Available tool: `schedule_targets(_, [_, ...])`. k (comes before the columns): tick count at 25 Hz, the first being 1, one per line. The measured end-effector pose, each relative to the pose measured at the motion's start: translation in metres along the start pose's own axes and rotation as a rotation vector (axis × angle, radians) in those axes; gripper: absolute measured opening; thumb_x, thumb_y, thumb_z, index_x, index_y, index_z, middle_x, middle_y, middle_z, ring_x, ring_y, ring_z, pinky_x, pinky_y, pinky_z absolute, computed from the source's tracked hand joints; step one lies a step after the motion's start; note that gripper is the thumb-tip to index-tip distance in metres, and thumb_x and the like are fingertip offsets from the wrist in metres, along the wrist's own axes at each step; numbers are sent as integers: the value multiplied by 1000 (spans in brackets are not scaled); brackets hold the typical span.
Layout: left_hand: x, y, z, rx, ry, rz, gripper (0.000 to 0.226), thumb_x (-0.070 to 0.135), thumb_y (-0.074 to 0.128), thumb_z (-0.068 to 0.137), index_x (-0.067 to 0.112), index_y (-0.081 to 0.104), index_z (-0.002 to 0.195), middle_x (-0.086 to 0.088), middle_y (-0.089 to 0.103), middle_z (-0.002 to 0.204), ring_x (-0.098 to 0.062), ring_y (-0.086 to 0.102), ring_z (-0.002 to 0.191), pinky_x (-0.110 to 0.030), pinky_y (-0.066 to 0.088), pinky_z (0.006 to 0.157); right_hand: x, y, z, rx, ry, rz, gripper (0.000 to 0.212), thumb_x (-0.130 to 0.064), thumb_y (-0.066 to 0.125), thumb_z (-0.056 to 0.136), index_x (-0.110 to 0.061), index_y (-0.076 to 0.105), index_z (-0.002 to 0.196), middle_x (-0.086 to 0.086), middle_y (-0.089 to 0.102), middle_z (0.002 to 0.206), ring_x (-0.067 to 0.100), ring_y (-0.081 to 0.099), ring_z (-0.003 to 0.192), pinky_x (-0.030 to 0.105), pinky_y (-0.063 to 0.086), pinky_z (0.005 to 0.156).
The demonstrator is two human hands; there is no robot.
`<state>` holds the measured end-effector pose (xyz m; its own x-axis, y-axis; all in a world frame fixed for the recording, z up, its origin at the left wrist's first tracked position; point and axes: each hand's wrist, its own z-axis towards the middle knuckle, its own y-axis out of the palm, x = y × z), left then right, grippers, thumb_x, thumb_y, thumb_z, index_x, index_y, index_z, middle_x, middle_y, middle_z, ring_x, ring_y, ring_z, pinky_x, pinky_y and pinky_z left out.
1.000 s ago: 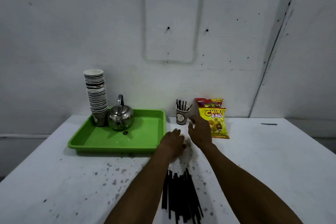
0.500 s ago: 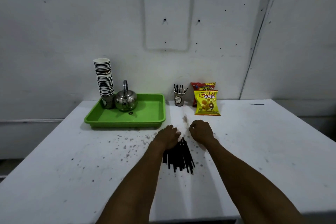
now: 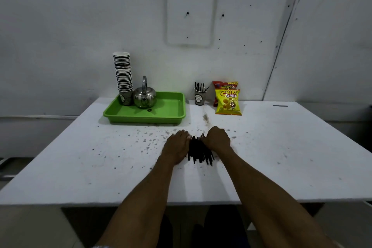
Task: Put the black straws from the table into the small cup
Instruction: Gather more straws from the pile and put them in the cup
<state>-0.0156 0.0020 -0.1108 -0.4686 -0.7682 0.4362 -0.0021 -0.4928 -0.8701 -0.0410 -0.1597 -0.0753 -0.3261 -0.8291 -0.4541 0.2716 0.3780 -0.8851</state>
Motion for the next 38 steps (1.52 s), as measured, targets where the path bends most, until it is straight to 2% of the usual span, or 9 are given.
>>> schedule_targets(3, [-3, 6, -7, -12, 26, 60, 47, 33, 29, 105, 18, 38, 149, -5, 35, 159, -18, 27, 149, -43, 22, 123, -4, 0, -8, -40, 20, 21, 52, -42, 77, 72, -6, 59, 105, 14, 65, 112, 32, 64, 107, 31, 49, 75])
schedule_targets(6, [-4, 8, -7, -57, 65, 84, 50, 39, 27, 105, 25, 31, 152, -1, 26, 163, -14, 17, 153, -45, 14, 125, -7, -3, -10, -56, 1, -4, 43, -35, 73, 79, -4, 58, 104, 15, 65, 111, 32, 64, 108, 32, 52, 77])
schedule_targets(9, [-2, 9, -8, -103, 76, 132, 50, 42, 26, 104, 29, 27, 153, 1, 21, 164, -14, 13, 153, -46, 8, 125, -10, -11, -11, -88, -10, -39, 51, -38, 77, 75, -1, 58, 107, 15, 65, 112, 31, 63, 109, 28, 45, 72])
schedule_targets(15, [-3, 10, -6, -115, 65, 158, 53, 45, 25, 103, 30, 24, 154, 0, 18, 165, -14, 10, 154, -47, 7, 126, -13, -14, -10, -56, 9, -90, 43, -27, 73, 79, -3, 57, 110, 16, 64, 116, 31, 63, 109, 33, 53, 80])
schedule_targets(20, [-4, 10, -6, -102, 80, 175, 51, 42, 24, 104, 29, 25, 153, -1, 20, 164, -15, 12, 154, -48, 9, 125, -23, -13, -12, -66, 13, -137, 41, -14, 73, 78, -4, 57, 114, 17, 62, 121, 32, 63, 112, 34, 54, 85])
schedule_targets(25, [-5, 12, -5, -116, 80, 188, 52, 44, 22, 103, 31, 22, 154, -1, 18, 165, -15, 10, 154, -48, 7, 125, -21, -19, -10, -95, 103, -9, 41, -17, 81, 72, -8, 57, 103, 16, 65, 117, 32, 64, 110, 33, 54, 82])
schedule_targets(29, [-5, 12, -6, -103, 77, 182, 53, 44, 23, 103, 30, 23, 154, -1, 19, 165, -16, 10, 154, -48, 8, 125, -19, -25, -9, -138, 205, 101, 47, -17, 88, 62, -7, 58, 97, 16, 69, 109, 31, 70, 99, 34, 59, 81])
schedule_targets(33, [-5, 13, -6, -96, 70, 161, 55, 46, 23, 103, 29, 19, 155, -2, 18, 165, -16, 9, 154, -47, 7, 126, -19, -28, -9, -154, 224, 127, 41, -16, 88, 62, -8, 56, 87, 16, 71, 104, 30, 72, 94, 32, 59, 74])
schedule_targets(38, [-5, 13, -6, -88, 70, 147, 56, 48, 22, 102, 29, 20, 155, -2, 20, 165, -16, 10, 154, -48, 8, 126, -18, -31, -7, -153, 230, 143, 29, -8, 83, 67, -7, 57, 81, 17, 70, 98, 33, 71, 91, 40, 62, 77])
